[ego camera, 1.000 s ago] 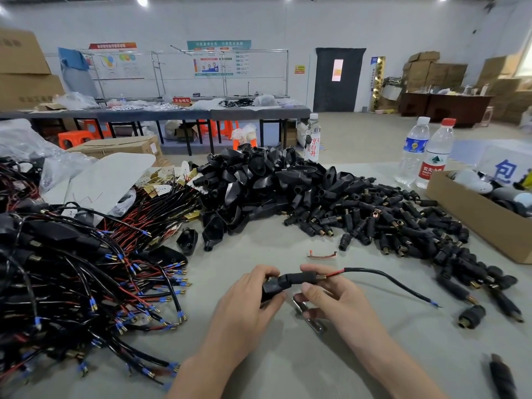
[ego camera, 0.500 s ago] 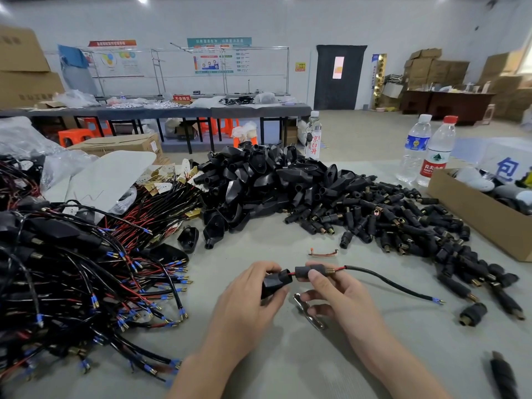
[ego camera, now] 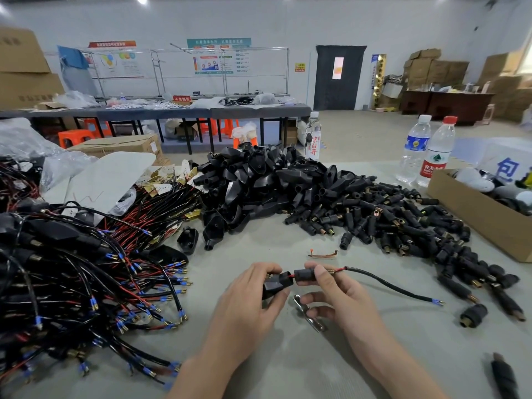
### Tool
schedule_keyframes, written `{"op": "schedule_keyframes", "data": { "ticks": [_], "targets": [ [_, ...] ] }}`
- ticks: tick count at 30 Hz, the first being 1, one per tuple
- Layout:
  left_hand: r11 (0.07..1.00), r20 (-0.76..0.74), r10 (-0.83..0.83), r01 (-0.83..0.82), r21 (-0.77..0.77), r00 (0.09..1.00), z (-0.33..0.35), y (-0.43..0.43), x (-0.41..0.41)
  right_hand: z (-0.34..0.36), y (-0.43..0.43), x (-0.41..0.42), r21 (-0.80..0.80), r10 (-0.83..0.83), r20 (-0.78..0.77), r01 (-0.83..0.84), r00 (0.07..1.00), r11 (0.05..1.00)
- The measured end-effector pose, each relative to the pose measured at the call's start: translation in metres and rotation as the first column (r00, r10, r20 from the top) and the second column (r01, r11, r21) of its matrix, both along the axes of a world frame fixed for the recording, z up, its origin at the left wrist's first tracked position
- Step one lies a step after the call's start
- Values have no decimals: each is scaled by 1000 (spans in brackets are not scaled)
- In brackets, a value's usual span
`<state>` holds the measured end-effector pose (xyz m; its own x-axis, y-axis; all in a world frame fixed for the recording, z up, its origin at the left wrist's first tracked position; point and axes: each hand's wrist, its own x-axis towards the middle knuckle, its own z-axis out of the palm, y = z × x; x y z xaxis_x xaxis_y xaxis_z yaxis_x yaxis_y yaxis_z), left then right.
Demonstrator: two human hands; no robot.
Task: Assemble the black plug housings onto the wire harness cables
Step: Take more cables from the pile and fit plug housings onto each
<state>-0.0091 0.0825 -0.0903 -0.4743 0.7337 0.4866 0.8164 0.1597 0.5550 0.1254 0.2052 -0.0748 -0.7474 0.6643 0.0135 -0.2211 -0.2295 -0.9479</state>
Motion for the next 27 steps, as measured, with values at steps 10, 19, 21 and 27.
{"op": "schedule_keyframes", "data": {
  "ticks": [10, 19, 21, 27],
  "targets": [
    [1000, -72, -5, 4, -18, 997, -1, 2, -1, -3, 7, 1, -86, 56, -70, -62, 996, 994],
    [1000, -80, -30, 29, -12, 996, -1, 2, 0, -3, 5, 1, -262, 68, -198, -120, 978, 957],
    [999, -97, -34, 32, -12, 995, -1, 2, 0, -3, 4, 0, -286, 58, -186, -110, 981, 952],
    [1000, -85, -21, 19, -17, 996, -2, 3, -2, -5, 9, 0, -298, 32, -140, -73, 990, 952]
  ]
}}
